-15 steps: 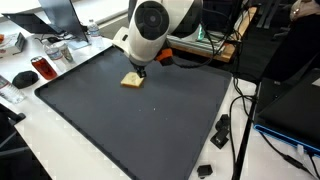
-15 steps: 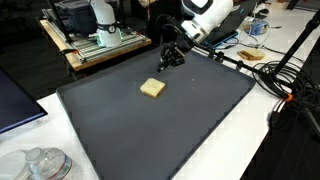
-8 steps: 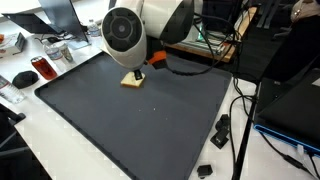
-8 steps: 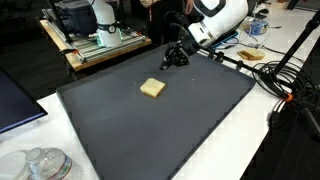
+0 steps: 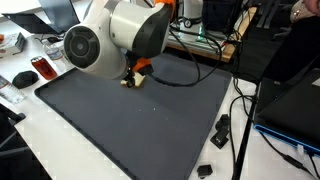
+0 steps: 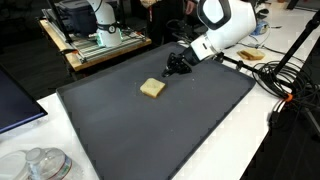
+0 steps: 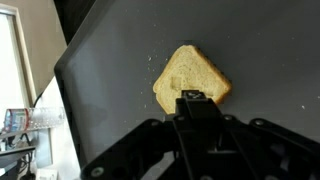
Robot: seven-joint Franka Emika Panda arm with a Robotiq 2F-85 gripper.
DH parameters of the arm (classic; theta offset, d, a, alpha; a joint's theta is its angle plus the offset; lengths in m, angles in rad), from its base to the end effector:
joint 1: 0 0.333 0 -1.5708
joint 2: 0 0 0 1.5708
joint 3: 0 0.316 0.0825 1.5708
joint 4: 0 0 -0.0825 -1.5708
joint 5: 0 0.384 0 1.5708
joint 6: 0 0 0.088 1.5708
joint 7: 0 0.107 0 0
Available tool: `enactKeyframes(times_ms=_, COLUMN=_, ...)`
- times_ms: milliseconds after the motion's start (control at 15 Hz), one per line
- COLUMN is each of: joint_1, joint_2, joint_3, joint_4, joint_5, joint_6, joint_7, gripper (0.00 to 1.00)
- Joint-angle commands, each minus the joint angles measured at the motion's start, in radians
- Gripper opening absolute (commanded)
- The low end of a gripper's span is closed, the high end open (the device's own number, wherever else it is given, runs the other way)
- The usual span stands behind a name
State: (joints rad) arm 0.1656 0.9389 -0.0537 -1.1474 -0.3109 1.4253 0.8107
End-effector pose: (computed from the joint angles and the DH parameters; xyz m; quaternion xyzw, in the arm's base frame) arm 0.6846 0.0499 0.2042 0.8854 -0.2889 -0.2073 0.2995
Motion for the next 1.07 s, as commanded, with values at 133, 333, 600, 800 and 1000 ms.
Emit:
enactKeyframes(times_ms=133, joint_1=-0.079, joint_2=0.098, joint_3=0.004, joint_4=0.175, joint_5=0.093, joint_6=-0.061, joint_7=-0.304, gripper=0.05)
enactKeyframes(times_ms=333, joint_1=-0.120, joint_2=0.112, joint_3=0.004, joint_4=0.199, joint_5=0.128, joint_6=-0.065, joint_7=-0.471, gripper=0.05)
enactKeyframes(times_ms=600, joint_1=-0.182, joint_2=0.123, joint_3=0.021, joint_4=0.220, joint_5=0.175, joint_6=-0.071, joint_7=-0.673, gripper=0.05)
enactKeyframes(times_ms=800, joint_1=-0.228, joint_2=0.131, joint_3=0.036, joint_4=0.238, joint_5=0.216, joint_6=-0.091, joint_7=-0.807, gripper=0.05)
enactKeyframes(times_ms=1000, joint_1=-0.273, joint_2=0.142, joint_3=0.056, joint_4=0.262, joint_5=0.260, joint_6=-0.130, joint_7=-0.927, gripper=0.05)
